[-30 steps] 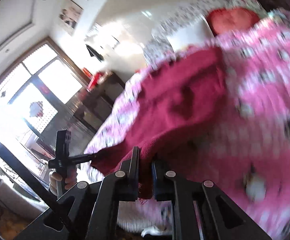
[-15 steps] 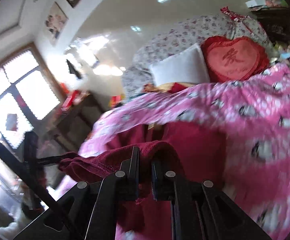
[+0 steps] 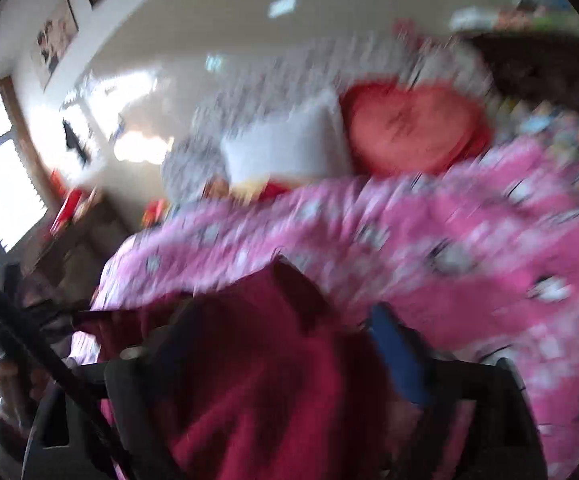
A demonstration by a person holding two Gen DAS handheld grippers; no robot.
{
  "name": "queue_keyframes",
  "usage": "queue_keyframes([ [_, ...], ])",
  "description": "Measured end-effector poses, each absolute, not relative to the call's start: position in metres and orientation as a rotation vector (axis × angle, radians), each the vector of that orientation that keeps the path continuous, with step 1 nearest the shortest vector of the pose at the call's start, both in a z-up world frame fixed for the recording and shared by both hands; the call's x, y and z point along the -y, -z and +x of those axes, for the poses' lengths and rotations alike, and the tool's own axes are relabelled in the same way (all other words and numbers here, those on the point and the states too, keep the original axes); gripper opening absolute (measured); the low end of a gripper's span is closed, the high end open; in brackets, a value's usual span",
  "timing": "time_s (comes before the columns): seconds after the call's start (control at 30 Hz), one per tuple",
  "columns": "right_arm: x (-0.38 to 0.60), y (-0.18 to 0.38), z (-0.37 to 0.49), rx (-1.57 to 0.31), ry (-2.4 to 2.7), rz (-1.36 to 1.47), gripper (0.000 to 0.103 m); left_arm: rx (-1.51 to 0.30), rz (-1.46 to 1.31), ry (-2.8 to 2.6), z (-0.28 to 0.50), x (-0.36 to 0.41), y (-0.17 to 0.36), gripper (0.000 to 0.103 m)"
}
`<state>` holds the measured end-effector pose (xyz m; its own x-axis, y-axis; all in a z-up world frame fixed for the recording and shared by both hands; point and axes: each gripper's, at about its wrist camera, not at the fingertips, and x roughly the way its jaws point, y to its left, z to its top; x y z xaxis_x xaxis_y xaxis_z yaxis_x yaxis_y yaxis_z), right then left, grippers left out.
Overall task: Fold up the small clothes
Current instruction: 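Lay the hem over the collar with both grippers and release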
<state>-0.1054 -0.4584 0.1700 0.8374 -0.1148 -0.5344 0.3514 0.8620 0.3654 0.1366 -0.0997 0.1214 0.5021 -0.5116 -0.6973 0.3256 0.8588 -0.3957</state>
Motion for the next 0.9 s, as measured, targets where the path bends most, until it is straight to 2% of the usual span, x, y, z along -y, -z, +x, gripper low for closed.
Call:
queue_keyframes([
  [0.03, 0.459, -0.178, -0.113, -0.513, 0.242, 0.469, 0.09, -0.925, -0.22, 0.53, 0.133, 0.097, -0.125, 0.076],
  [0.13, 0.448, -0.184, -0.116, -0.561, 0.136, 0.466, 0.066, -0.932, -0.182, 0.573, 0.114, 0.096, -0.131, 0.076],
  [0.27, 0.414, -0.168, -0.091, -0.675, 0.099, 0.364, 0.059, -0.901, -0.009, 0.563, 0.084, 0.132, -0.118, 0.076],
  [0.4, 0.407, -0.146, -0.062, -0.709, 0.236, 0.265, 0.06, -0.896, 0.076, 0.527, 0.082, 0.167, -0.095, 0.076],
  [0.43, 0.413, -0.137, -0.052, -0.739, 0.27, 0.254, 0.067, -0.9, 0.099, 0.508, 0.086, 0.178, -0.087, 0.076],
  [0.57, 0.442, -0.098, -0.017, -0.865, 0.334, 0.276, 0.065, -0.954, 0.155, 0.396, 0.113, 0.203, -0.058, 0.076],
  [0.7, 0.46, -0.115, -0.035, -0.768, 0.306, 0.373, 0.066, -0.942, 0.098, 0.385, 0.126, 0.192, -0.065, 0.078],
  [0.73, 0.461, -0.122, -0.04, -0.752, 0.325, 0.36, 0.074, -0.906, 0.119, 0.359, 0.123, 0.19, -0.07, 0.078],
  [0.77, 0.461, -0.127, -0.044, -0.743, 0.355, 0.335, 0.086, -0.861, 0.145, 0.345, 0.119, 0.186, -0.076, 0.079],
  [0.8, 0.463, -0.132, -0.05, -0.725, 0.383, 0.299, 0.089, -0.842, 0.151, 0.352, 0.116, 0.183, -0.079, 0.079],
  [0.9, 0.468, -0.126, -0.047, -0.763, 0.364, 0.29, 0.089, -0.874, 0.074, 0.405, 0.118, 0.167, -0.08, 0.082],
])
